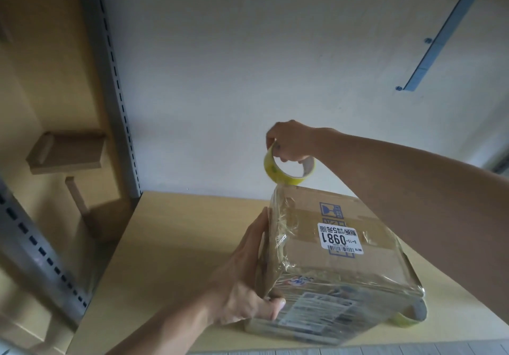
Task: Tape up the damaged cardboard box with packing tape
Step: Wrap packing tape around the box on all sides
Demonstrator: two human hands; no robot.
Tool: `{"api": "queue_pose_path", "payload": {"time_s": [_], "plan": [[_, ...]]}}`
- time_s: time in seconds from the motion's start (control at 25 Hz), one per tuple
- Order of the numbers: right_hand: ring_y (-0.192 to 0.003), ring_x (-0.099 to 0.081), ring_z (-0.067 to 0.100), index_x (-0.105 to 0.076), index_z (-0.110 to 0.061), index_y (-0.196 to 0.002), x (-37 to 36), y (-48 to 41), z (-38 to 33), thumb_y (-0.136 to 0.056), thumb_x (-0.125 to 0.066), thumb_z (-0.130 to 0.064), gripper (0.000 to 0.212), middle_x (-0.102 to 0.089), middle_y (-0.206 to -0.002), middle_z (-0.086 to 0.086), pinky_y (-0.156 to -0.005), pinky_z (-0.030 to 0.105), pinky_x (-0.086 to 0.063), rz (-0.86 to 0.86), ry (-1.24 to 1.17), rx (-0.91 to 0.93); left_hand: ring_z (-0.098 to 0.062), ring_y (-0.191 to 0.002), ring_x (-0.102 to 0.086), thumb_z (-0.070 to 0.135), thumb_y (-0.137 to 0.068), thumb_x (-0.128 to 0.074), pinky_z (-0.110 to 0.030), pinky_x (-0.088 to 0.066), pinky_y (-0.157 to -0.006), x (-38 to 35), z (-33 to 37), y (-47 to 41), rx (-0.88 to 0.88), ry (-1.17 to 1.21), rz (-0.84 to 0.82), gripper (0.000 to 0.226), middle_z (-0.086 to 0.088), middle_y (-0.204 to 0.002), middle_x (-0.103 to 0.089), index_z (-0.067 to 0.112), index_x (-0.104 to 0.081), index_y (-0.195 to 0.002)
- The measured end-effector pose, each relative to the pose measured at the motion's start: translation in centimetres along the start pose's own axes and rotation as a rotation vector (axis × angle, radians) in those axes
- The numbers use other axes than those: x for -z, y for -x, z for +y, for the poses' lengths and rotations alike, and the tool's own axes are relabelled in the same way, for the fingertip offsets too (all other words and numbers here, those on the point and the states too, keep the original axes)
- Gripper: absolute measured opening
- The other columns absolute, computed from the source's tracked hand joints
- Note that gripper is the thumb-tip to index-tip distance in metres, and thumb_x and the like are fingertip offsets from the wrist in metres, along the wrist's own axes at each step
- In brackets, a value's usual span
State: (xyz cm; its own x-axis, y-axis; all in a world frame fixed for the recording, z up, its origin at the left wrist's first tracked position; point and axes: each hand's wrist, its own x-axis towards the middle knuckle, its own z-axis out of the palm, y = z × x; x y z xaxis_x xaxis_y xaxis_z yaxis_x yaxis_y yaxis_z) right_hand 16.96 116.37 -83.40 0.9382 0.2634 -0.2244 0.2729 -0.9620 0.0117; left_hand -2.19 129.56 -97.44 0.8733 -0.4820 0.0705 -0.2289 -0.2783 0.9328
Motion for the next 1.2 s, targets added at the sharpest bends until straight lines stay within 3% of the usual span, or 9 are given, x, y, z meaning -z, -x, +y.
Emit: {"api": "queue_pose_path", "payload": {"time_s": [0.12,0.24,0.4,0.52,0.64,0.76,0.84,0.96,1.2], "plan": [[-0.062,-0.059,0.023,-0.062,-0.003,-0.115,-0.4,1.1,1.6,-0.096,-0.046,-0.003,0.025,-0.067,-0.08,0.009,-0.06,0.037,-0.06,-0.159,-0.031,-0.102,0.002,-0.15,-0.02,0.039,-0.053,-0.099,-0.032,-0.036,-0.118,1.0,-0.6,-0.4,-0.017,-0.035,-0.063,0.147,0.031,-0.163,-0.01,0.048,0.006,-0.156],[-0.063,-0.061,0.022,-0.06,-0.002,-0.119,0.5,1.9,2.7,-0.092,-0.039,-0.001,0.034,-0.073,-0.093,0.009,-0.054,0.028,-0.055,-0.185,0.031,-0.13,0.005,-0.153,0.004,0.07,-0.038,-0.09,-0.037,-0.014,-0.127,2.1,0.1,-1.9,-0.072,-0.095,-0.077,0.161,0.027,-0.165,0.011,0.055,0.027,-0.148],[-0.07,-0.058,0.027,-0.061,0.001,-0.115,2.0,2.4,4.6,-0.088,-0.048,-0.004,0.03,-0.07,-0.105,0.019,-0.064,0.035,-0.056,-0.217,-0.012,-0.207,0.008,-0.152,-0.001,0.051,-0.051,-0.097,-0.024,-0.012,-0.124,1.3,0.5,-5.4,-0.113,-0.028,-0.15,0.164,0.019,-0.168,0.003,0.046,0.035,-0.148],[-0.069,-0.051,0.024,-0.058,0.001,-0.119,3.3,3.6,5.4,-0.086,-0.051,0.001,0.034,-0.055,-0.097,0.017,-0.056,0.029,-0.048,-0.276,-0.374,-0.262,-0.002,-0.154,-0.012,0.08,-0.034,-0.086,-0.02,-0.018,-0.122,0.2,-0.3,-6.3,0.015,0.138,-0.018,0.17,0.01,-0.17,-0.006,0.025,0.013,-0.16],[-0.064,-0.057,0.026,-0.058,-0.004,-0.098,3.9,6.2,5.3,-0.091,-0.053,0.0,0.009,-0.054,-0.082,0.014,-0.065,0.038,-0.059,-0.366,-0.839,-0.309,0.008,-0.147,-0.019,0.047,-0.042,-0.101,-0.028,-0.024,-0.122,-2.5,0.0,-4.1,-0.039,0.047,0.004,0.169,0.032,-0.158,-0.012,0.051,0.031,-0.148],[-0.056,-0.061,0.021,-0.06,-0.001,-0.091,2.5,9.0,3.8,-0.088,-0.063,0.002,0.005,-0.054,-0.069,0.009,-0.065,0.037,-0.06,-0.141,-1.102,-0.269,0.018,-0.141,-0.014,0.046,-0.042,-0.098,-0.03,-0.026,-0.122,-4.2,1.3,-3.1,-0.038,0.056,0.122,0.168,0.038,-0.148,-0.01,0.055,0.035,-0.143],[-0.058,-0.066,0.021,-0.066,0.004,-0.091,1.1,11.1,3.0,-0.08,-0.073,0.003,0.013,-0.062,-0.072,0.011,-0.071,0.038,-0.061,0.108,-1.18,-0.319,0.007,-0.141,-0.025,0.048,-0.038,-0.096,-0.034,-0.035,-0.119,-4.7,2.5,-3.5,0.005,-0.011,0.143,0.168,0.024,-0.147,-0.016,0.051,0.032,-0.148],[-0.072,-0.074,0.024,-0.072,-0.001,-0.086,0.3,14.3,1.6,-0.07,-0.08,-0.007,0.018,-0.072,-0.072,0.01,-0.076,0.036,-0.059,0.278,-1.037,-0.379,-0.005,-0.137,-0.036,0.047,-0.035,-0.096,-0.034,-0.044,-0.112,-5.0,4.0,-3.0,0.028,-0.078,0.15,0.169,0.019,-0.144,-0.02,0.05,0.03,-0.149],[-0.054,-0.045,0.015,-0.062,-0.01,-0.079,1.1,18.6,1.0,-0.07,-0.08,-0.021,0.023,-0.049,-0.065,-0.001,-0.043,0.019,-0.032,0.238,-0.611,-0.358,0.0,-0.132,-0.034,0.053,-0.033,-0.094,-0.026,-0.038,-0.11,-5.8,4.3,-2.0,0.062,-0.104,0.181,0.169,0.015,-0.152,-0.018,0.043,0.024,-0.154]]}}
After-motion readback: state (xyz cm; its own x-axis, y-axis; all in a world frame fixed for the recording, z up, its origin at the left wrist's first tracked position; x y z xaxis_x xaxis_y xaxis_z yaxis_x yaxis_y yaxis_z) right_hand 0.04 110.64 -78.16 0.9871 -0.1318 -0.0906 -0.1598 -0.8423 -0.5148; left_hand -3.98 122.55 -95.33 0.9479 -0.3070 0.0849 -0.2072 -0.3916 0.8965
